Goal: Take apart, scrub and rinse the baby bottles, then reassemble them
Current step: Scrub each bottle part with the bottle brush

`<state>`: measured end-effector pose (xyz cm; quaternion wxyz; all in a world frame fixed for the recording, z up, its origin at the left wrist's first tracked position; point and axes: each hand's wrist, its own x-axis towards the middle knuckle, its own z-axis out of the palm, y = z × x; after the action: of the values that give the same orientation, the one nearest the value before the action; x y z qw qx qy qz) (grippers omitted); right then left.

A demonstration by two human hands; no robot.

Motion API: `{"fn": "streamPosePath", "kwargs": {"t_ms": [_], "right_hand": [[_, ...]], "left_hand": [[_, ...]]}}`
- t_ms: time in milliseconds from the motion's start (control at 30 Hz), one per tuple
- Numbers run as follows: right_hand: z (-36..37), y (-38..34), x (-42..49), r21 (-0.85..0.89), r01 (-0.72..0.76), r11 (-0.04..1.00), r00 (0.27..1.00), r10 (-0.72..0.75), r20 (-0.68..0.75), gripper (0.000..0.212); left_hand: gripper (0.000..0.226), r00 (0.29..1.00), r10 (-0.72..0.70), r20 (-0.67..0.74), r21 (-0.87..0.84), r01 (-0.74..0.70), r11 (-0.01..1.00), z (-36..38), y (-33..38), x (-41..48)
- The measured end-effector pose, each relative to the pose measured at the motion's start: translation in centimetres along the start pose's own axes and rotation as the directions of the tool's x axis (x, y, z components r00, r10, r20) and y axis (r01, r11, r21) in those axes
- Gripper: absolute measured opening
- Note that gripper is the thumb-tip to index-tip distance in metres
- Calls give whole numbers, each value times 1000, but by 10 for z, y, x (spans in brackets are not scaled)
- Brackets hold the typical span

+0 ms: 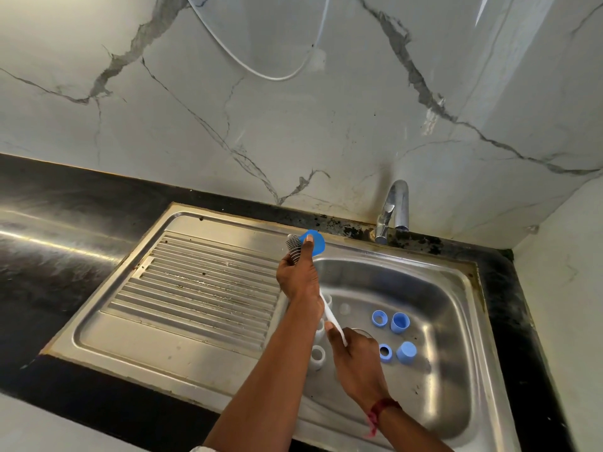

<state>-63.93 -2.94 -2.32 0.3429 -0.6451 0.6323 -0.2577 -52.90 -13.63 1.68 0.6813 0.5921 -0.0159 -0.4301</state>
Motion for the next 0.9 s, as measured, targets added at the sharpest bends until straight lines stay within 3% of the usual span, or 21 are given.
{"fn": "streamPosePath", "kwargs": {"t_ms": [200,333,400,633,800,900], "right_hand": [[0,-5,6,106,-86,991,991,75,109,59],[-7,-8,8,309,-305,901,923,200,329,58],[-12,-6,11,310,-338,889,900,209,381,58],[-36,39,25,13,-87,996,955,80,287,66],[-64,54,35,-91,-103,990,978,118,171,62],[-77,51,39,-37,-62,997,992,65,106,60]], "left_hand": [[40,1000,10,12,23,-10,1000,-3,-2,2],[22,998,30,55,52,-32,998,-8,0,3],[18,995,30,98,44,-35,998,-15,1,5],[24,981,-14,195,-88,31,996,-44,14,30],[28,952,-15,305,-58,34,998,-62,16,44],[36,924,-8,383,-17,16,1000,-68,17,42]]}}
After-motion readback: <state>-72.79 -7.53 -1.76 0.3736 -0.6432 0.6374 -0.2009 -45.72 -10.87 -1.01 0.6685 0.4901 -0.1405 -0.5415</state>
